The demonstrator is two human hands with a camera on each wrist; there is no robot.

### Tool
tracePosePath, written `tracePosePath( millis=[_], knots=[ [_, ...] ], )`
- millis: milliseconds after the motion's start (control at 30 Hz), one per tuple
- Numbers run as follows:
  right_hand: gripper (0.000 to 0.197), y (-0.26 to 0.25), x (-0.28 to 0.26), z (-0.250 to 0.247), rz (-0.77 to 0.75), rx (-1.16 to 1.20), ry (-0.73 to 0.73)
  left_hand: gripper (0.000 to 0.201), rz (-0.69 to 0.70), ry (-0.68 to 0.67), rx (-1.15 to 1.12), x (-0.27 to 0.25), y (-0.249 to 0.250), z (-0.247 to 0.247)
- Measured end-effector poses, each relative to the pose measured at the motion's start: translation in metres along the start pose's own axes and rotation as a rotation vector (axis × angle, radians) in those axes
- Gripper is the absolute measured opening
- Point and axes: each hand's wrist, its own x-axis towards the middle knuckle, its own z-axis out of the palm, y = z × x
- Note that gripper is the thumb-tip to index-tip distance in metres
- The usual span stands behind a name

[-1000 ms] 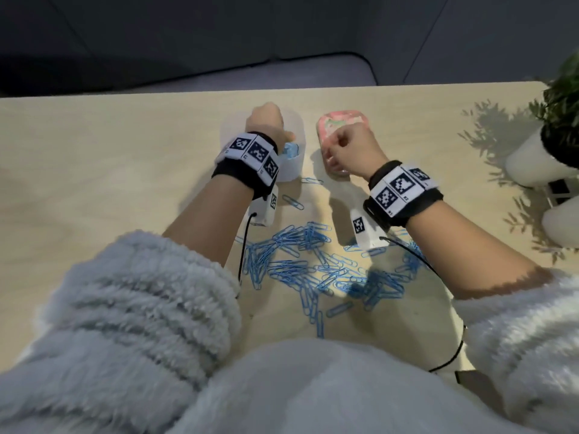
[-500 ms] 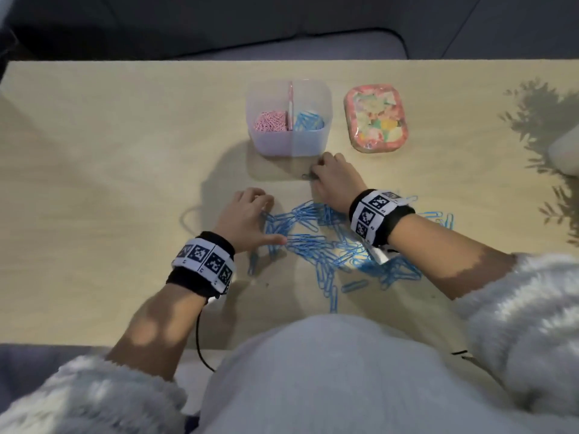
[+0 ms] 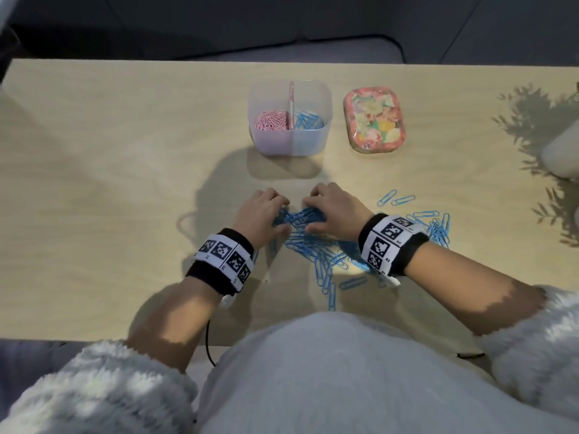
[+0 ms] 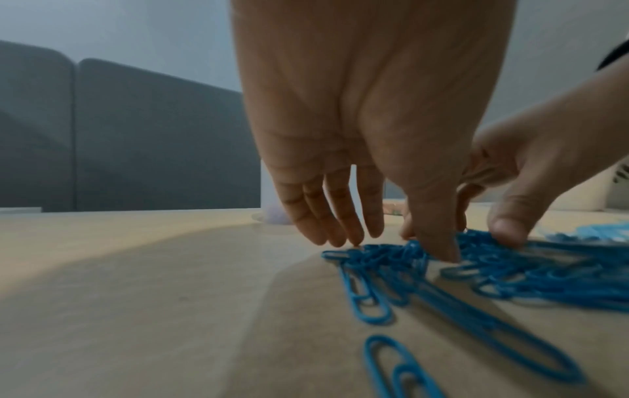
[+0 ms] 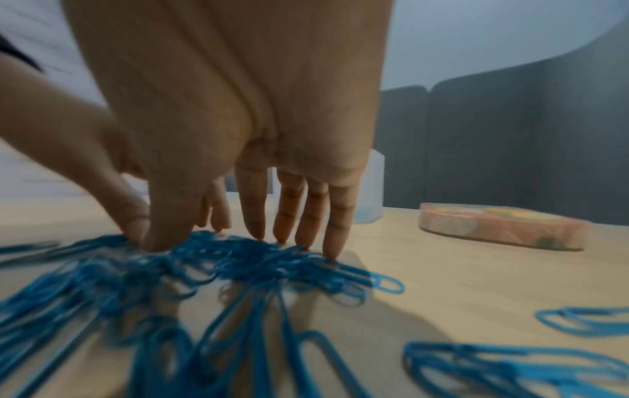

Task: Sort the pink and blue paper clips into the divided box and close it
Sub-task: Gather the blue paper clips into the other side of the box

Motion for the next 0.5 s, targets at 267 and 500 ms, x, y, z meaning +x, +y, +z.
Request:
tracePosePath(
  millis=[267,500],
  knots=[
    [0.027,-0.015,-0.006,0.011,0.02,-0.085,-0.005,0.022,0.042,-0.066,0.04,0.01,0.015,0.004],
    [0.019,0.005,0.002,-0.009,0.056,0.128,0.057,0.022,-0.003,-0.081,-0.027,0.016,0.012,0.003]
  ],
)
